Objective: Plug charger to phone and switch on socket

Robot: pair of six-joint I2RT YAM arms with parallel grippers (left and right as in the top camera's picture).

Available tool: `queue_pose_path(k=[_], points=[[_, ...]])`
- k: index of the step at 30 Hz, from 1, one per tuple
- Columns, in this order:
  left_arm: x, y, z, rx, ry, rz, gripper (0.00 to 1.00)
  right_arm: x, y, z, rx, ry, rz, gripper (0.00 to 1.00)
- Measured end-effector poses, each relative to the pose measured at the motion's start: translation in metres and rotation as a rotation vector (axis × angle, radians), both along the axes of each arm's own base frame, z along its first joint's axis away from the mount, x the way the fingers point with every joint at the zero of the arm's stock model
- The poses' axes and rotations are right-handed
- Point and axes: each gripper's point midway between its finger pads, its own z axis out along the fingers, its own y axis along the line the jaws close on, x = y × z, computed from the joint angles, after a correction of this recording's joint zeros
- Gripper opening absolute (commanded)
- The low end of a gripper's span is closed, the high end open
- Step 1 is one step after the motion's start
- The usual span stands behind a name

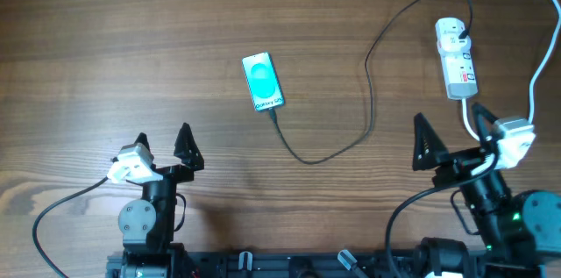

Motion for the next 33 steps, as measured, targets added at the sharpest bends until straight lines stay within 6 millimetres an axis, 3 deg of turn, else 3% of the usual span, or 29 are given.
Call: queue_pose_path(k=[3, 5, 9, 11, 20, 24, 28, 32, 33], points=[[0.000, 0.000, 0.000, 0.000, 0.000, 0.000, 1.00, -0.002, 0.007, 0.006, -0.020, -0.165, 0.042, 1.00], [0.000, 0.000, 0.000, 0.000, 0.000, 0.000, 1.00, -0.010, 0.010, 0.024, -0.043, -0.322, 0.055, 1.00], [0.000, 0.000, 0.000, 0.000, 0.000, 0.000, 1.00, -0.058, 0.017, 0.084, -0.125, -0.718, 0.056, 1.00], [0.000, 0.000, 0.000, 0.000, 0.000, 0.000, 1.00, -0.076, 0.020, 0.099, -0.188, -0.832, 0.039, 1.00], [0.000, 0.000, 0.000, 0.000, 0.000, 0.000, 1.00, -0.050, 0.017, 0.059, -0.292, -0.772, 0.008, 1.00], [0.000, 0.000, 0.000, 0.000, 0.000, 0.000, 1.00, -0.055, 0.017, 0.057, -0.303, -0.802, 0.002, 1.00], [0.000, 0.000, 0.000, 0.000, 0.000, 0.000, 1.00, -0.048, 0.016, 0.044, -0.298, -0.771, 0.005, 1.00], [0.000, 0.000, 0.000, 0.000, 0.000, 0.000, 1.00, -0.032, 0.014, 0.016, -0.289, -0.705, 0.012, 1.00], [0.000, 0.000, 0.000, 0.000, 0.000, 0.000, 1.00, -0.024, 0.013, 0.000, -0.283, -0.667, 0.016, 1.00]])
